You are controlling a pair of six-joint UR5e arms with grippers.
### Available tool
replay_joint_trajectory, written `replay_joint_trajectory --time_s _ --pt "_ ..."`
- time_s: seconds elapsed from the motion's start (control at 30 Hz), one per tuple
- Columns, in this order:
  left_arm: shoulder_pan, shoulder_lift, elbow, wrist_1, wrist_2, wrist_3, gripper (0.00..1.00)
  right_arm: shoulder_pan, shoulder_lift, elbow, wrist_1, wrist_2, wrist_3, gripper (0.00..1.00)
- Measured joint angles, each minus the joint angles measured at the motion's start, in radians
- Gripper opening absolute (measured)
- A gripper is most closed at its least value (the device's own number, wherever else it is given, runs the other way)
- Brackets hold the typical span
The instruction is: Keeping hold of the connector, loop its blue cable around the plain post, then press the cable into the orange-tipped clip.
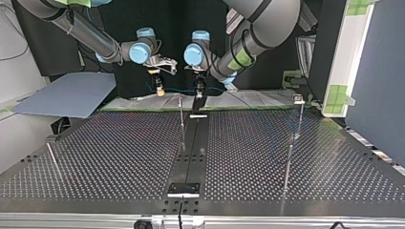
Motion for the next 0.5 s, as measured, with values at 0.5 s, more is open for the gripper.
replay_joint_trajectory --time_s 0.5 --pt "-0.016 0.026 -0.026 0.006 0.021 0.001 0.0 -0.018 -0.056 0.094 -0.079 -0.028 0.065 0.0"
